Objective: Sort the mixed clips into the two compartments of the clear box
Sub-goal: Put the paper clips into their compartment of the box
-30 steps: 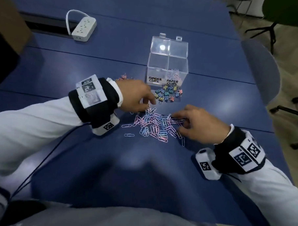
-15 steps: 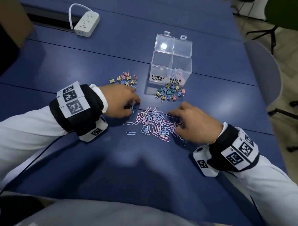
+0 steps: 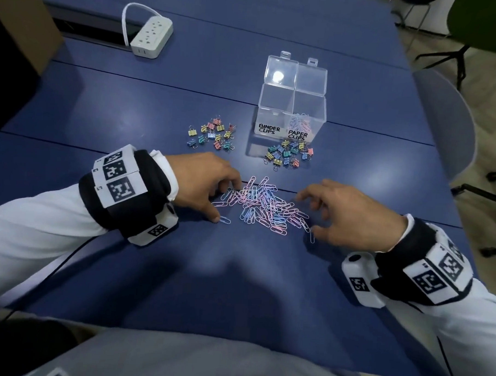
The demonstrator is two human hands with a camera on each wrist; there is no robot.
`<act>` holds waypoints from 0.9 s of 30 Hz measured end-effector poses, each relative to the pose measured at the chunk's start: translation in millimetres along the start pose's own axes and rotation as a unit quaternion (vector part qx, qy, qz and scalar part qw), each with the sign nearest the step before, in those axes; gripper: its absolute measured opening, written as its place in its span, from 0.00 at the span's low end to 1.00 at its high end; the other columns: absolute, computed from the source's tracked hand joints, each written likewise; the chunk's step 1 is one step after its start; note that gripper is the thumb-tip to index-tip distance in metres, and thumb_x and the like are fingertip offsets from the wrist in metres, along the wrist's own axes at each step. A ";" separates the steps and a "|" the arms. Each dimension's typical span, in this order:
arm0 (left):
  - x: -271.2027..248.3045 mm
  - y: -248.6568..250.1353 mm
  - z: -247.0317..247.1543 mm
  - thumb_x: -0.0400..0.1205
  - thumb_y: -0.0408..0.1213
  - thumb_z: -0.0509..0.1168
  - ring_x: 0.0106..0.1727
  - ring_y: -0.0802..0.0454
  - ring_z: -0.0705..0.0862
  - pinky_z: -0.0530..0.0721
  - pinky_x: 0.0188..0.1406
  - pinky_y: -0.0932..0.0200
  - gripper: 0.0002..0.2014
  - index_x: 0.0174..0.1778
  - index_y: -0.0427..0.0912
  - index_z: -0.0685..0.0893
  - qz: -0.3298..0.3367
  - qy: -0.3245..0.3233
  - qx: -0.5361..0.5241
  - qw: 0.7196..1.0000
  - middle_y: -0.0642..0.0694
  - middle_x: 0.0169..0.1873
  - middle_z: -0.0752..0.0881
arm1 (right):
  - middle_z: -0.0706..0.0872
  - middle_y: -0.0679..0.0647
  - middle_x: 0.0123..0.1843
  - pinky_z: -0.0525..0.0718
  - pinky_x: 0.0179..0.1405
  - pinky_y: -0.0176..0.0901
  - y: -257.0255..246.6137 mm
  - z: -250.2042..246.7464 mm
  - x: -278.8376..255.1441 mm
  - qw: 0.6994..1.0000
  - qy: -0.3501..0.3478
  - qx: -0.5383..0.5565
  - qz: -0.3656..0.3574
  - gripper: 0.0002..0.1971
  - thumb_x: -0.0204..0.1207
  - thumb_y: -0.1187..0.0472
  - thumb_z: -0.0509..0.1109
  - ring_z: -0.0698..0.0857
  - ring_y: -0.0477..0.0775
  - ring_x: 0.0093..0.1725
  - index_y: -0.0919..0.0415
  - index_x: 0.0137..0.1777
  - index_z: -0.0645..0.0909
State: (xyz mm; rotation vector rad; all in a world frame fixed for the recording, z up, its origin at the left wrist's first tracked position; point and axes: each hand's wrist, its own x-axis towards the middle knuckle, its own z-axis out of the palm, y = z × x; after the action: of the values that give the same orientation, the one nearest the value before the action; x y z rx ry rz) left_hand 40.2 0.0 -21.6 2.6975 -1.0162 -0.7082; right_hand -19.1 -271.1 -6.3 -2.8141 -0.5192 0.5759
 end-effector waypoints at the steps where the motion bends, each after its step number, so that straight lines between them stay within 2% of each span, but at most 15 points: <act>1: 1.1 -0.2 0.5 0.65 0.50 0.80 0.41 0.55 0.84 0.81 0.44 0.63 0.31 0.64 0.51 0.80 -0.002 0.002 -0.016 1.000 0.56 0.44 0.81 | 0.79 0.46 0.48 0.80 0.49 0.38 1.1 -0.5 -0.9 1.000 -0.015 0.003 0.009 0.26 0.65 0.58 0.75 0.75 0.34 0.36 0.47 0.64 0.76; 4: 9.2 3.7 2.1 0.68 0.43 0.80 0.36 0.59 0.84 0.80 0.40 0.67 0.25 0.61 0.49 0.82 0.001 0.008 -0.051 0.999 0.55 0.41 0.85 | 0.86 0.45 0.43 0.84 0.45 0.41 -2.1 4.9 2.6 0.999 -0.026 0.020 0.020 0.24 0.66 0.62 0.74 0.78 0.32 0.34 0.47 0.62 0.75; 7: 19.5 11.6 1.9 0.70 0.40 0.78 0.31 0.68 0.80 0.81 0.41 0.65 0.22 0.60 0.49 0.83 0.013 0.015 -0.055 0.998 0.54 0.42 0.87 | 0.88 0.46 0.38 0.86 0.44 0.46 -11.2 12.1 14.0 0.999 -0.008 0.038 0.001 0.20 0.69 0.63 0.74 0.81 0.39 0.32 0.49 0.60 0.76; 10: 24.2 16.1 -0.5 0.72 0.41 0.77 0.30 0.71 0.78 0.80 0.39 0.66 0.21 0.61 0.49 0.82 0.024 0.025 -0.036 0.999 0.54 0.42 0.87 | 0.88 0.47 0.39 0.85 0.48 0.48 -19.0 11.2 22.9 0.998 0.032 0.048 -0.015 0.18 0.70 0.61 0.75 0.81 0.44 0.33 0.50 0.58 0.78; 12: 21.5 15.1 -3.7 0.72 0.43 0.76 0.31 0.71 0.77 0.83 0.44 0.62 0.22 0.62 0.51 0.82 0.025 0.032 -0.020 0.999 0.55 0.43 0.87 | 0.86 0.46 0.42 0.84 0.51 0.47 -17.3 7.1 23.1 0.996 0.066 0.053 -0.021 0.17 0.69 0.57 0.77 0.79 0.40 0.34 0.50 0.57 0.79; 14: 16.1 11.7 -7.4 0.70 0.50 0.77 0.32 0.70 0.76 0.84 0.50 0.57 0.26 0.63 0.53 0.80 0.025 0.040 0.001 0.999 0.56 0.46 0.85 | 0.80 0.45 0.48 0.83 0.53 0.44 -14.9 3.7 20.1 0.996 0.070 0.043 -0.029 0.23 0.64 0.45 0.79 0.78 0.34 0.37 0.47 0.59 0.79; 15: 13.9 10.8 -8.6 0.68 0.54 0.77 0.34 0.68 0.76 0.84 0.51 0.56 0.29 0.64 0.54 0.79 0.027 0.043 0.014 0.999 0.56 0.48 0.83 | 0.77 0.45 0.52 0.82 0.54 0.44 -14.8 3.8 18.8 0.998 0.057 0.029 -0.029 0.30 0.61 0.38 0.78 0.78 0.35 0.41 0.45 0.62 0.77; 17: 12.8 12.8 -8.0 0.65 0.62 0.76 0.43 0.61 0.79 0.82 0.53 0.56 0.36 0.69 0.55 0.75 0.031 0.038 0.045 0.998 0.55 0.52 0.79 | 0.75 0.47 0.58 0.81 0.56 0.47 -17.1 7.2 18.7 0.999 0.025 -0.014 -0.021 0.40 0.58 0.31 0.75 0.82 0.47 0.51 0.43 0.71 0.72; 19: 15.4 18.4 -3.5 0.64 0.64 0.75 0.55 0.54 0.79 0.80 0.54 0.58 0.43 0.73 0.54 0.71 0.027 0.021 0.071 0.997 0.53 0.57 0.76 | 0.75 0.51 0.61 0.81 0.56 0.48 -22.6 11.7 21.8 0.999 0.005 -0.050 -0.015 0.42 0.61 0.33 0.75 0.81 0.54 0.56 0.45 0.75 0.70; 23: 23.1 28.2 3.1 0.65 0.61 0.76 0.58 0.48 0.79 0.81 0.58 0.52 0.44 0.75 0.49 0.70 0.025 -0.007 0.078 0.997 0.48 0.60 0.74 | 0.79 0.55 0.56 0.80 0.55 0.50 -31.4 12.3 29.5 0.997 0.001 -0.070 -0.026 0.30 0.67 0.41 0.76 0.82 0.58 0.55 0.51 0.68 0.79; 25: 25.7 29.5 1.9 0.67 0.60 0.75 0.55 0.49 0.79 0.81 0.56 0.53 0.40 0.73 0.48 0.73 0.028 -0.004 0.078 0.997 0.47 0.58 0.76 | 0.81 0.55 0.52 0.80 0.53 0.50 -33.4 11.6 32.8 0.997 0.005 -0.068 -0.031 0.23 0.69 0.44 0.75 0.82 0.59 0.53 0.52 0.62 0.83; 27: 27.5 29.6 0.6 0.68 0.59 0.75 0.48 0.52 0.77 0.79 0.51 0.57 0.36 0.70 0.48 0.76 0.033 0.007 0.081 0.996 0.47 0.55 0.78 | 0.84 0.55 0.52 0.81 0.53 0.49 -33.5 11.0 35.6 0.998 0.010 -0.060 -0.032 0.19 0.71 0.47 0.75 0.83 0.58 0.54 0.52 0.61 0.84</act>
State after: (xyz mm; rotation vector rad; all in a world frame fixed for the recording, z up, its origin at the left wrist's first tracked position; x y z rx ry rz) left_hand 40.8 -40.4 -22.9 2.7854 -1.2009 -0.6177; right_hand -2.9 -225.3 -18.7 -2.9009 -0.6575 0.5198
